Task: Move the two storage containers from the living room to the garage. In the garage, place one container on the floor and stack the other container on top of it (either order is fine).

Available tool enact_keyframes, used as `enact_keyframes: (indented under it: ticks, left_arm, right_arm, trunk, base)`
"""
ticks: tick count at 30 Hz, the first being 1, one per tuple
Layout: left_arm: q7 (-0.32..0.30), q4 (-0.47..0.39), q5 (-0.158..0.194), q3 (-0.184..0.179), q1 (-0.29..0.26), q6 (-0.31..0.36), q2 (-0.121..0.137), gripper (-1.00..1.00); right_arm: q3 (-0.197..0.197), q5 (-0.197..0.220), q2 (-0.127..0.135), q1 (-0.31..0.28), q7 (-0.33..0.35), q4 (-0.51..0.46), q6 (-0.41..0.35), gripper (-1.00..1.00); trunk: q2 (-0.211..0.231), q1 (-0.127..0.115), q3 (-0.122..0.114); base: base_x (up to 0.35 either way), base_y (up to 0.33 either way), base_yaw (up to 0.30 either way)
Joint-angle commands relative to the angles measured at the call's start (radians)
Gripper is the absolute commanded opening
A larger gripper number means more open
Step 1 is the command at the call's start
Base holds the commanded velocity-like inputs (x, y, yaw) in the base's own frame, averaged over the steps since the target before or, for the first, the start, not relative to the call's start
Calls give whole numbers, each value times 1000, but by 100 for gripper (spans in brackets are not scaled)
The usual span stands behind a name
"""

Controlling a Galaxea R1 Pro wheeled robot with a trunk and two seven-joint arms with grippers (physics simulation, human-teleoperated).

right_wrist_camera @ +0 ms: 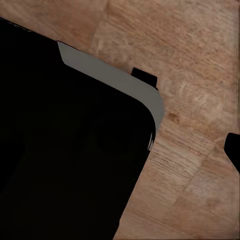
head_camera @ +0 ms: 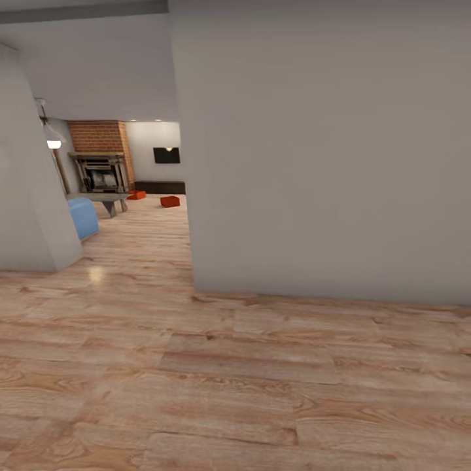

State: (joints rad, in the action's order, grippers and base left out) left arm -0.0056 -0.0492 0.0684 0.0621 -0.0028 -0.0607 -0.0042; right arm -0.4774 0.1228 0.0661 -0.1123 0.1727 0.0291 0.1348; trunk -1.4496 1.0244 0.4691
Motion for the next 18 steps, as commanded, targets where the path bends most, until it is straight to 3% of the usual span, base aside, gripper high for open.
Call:
enact_keyframes:
  ticks: [1,18]
  left_arm:
    - [-1,0,7,5,0,-2,0,100]
    - [-1,0,5,5,0,-4,-1,100]
  right_arm:
    - [-7,11,0,-1,5,3,6,100]
    - [-7,11,0,-1,5,3,6,100]
  trunk:
    - [0,1,1]
    - [0,1,1]
  base:
    - [322,0,251]
    - [322,0,271]
